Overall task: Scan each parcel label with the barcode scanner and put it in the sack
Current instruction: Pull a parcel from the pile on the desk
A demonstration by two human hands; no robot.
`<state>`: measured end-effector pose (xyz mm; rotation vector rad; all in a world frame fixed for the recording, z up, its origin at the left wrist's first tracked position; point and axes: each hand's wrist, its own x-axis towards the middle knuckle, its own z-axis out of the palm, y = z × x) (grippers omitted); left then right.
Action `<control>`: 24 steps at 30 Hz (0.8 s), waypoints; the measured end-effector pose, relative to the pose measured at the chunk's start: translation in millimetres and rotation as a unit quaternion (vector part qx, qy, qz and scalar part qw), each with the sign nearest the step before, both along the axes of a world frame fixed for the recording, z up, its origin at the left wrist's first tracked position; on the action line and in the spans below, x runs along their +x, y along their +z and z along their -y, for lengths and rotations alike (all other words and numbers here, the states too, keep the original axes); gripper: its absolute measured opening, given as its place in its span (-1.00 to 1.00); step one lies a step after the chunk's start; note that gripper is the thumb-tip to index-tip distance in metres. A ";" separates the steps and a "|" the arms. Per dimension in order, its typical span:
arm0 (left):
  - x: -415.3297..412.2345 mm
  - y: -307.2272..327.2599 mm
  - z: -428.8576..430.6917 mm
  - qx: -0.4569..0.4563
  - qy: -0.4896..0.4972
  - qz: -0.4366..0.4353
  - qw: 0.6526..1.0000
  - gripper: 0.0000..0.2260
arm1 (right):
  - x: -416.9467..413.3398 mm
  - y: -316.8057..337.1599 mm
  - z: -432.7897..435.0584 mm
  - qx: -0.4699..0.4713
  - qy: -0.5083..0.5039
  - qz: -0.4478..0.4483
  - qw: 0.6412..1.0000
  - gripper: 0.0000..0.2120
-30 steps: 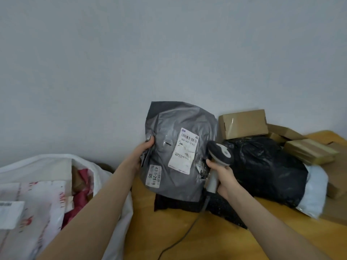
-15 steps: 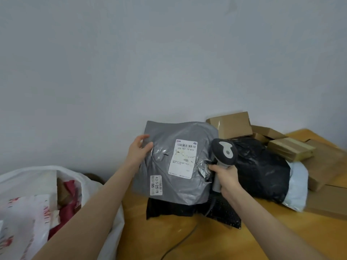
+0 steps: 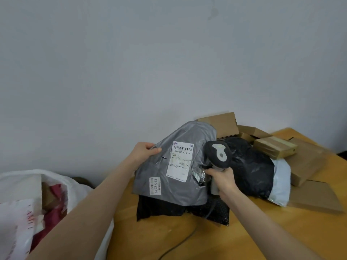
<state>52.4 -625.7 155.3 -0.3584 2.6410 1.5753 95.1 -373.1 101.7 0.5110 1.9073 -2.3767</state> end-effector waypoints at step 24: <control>62.4 -1.6 55.5 0.065 0.095 0.027 0.993 -0.91 | 12.1 -5.3 41.5 0.001 0.066 0.004 0.998 -0.80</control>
